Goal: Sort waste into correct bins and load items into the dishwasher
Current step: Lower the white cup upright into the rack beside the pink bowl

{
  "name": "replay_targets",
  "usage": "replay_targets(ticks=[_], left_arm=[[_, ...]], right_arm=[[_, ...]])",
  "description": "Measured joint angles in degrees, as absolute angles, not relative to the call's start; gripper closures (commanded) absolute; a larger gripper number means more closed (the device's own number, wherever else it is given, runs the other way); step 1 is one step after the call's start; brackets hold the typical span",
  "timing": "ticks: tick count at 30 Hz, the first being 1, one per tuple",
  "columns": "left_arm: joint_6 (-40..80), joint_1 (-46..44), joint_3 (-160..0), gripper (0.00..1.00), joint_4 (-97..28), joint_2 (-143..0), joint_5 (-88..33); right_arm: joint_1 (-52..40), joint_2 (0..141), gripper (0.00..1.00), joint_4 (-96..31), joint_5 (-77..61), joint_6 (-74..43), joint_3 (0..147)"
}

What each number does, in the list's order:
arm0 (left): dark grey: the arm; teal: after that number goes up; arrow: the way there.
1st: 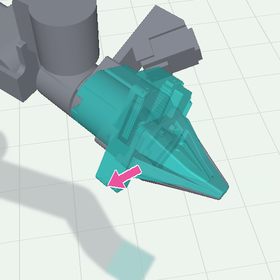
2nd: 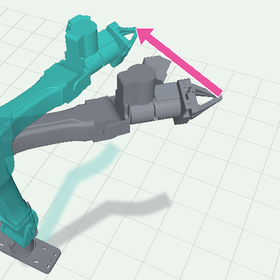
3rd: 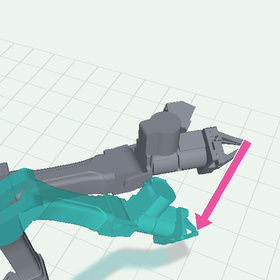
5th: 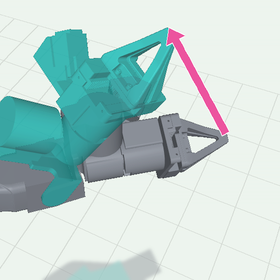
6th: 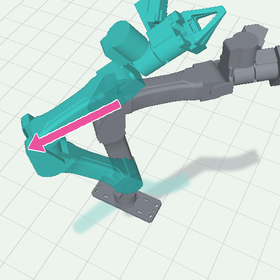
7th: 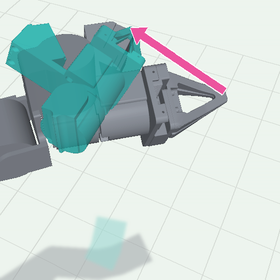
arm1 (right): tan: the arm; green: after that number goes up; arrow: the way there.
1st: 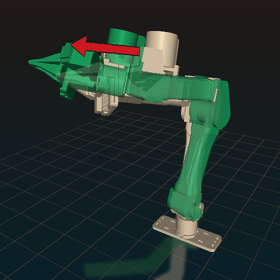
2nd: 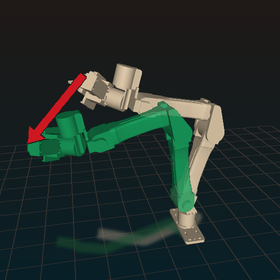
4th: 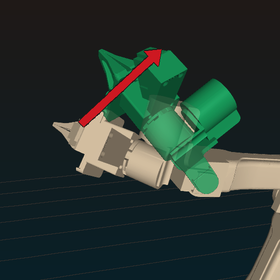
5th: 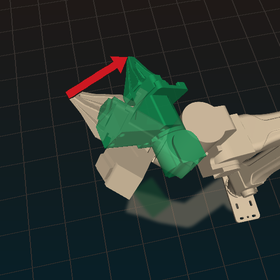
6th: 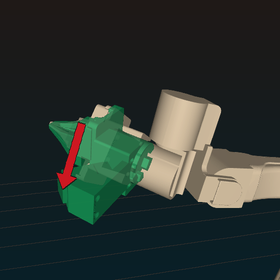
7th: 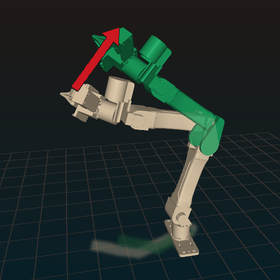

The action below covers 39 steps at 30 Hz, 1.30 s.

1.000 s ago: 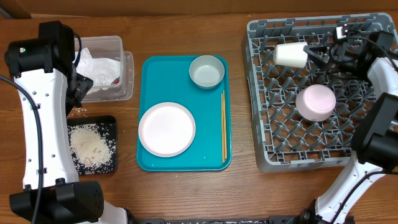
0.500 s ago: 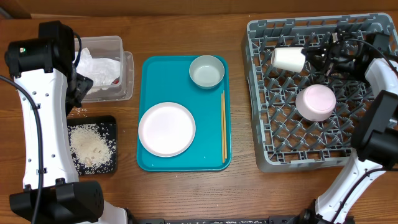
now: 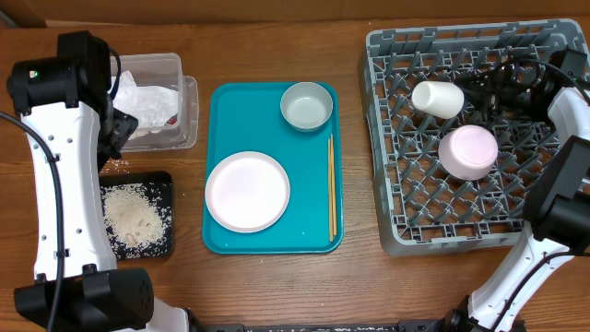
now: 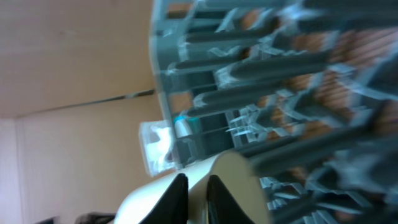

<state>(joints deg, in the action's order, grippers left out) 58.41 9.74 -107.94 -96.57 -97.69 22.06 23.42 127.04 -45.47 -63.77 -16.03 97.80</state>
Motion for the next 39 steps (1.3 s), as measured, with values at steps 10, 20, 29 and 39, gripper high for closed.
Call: replay_targets(ticks=[10, 20, 29, 39], left_arm=[[58.41, 9.74, -107.94, 0.00, -96.55, -97.69, 22.06], [58.41, 9.74, -107.94, 0.00, -96.57, -97.69, 22.06], [58.41, 9.74, -107.94, 0.00, -96.57, -97.69, 22.06], [58.41, 9.74, -107.94, 0.00, -96.53, -97.69, 22.06]], right_arm=[[23.46, 119.59, 0.64, -53.21, -46.02, -18.26, 97.58], [19.92, 104.16, 0.37, -56.60, -35.70, -19.49, 97.58], [8.86, 103.77, 0.58, -54.15, -23.38, -24.38, 97.56], [3.66, 106.39, 0.80, -55.05, -4.16, -34.85, 97.49]])
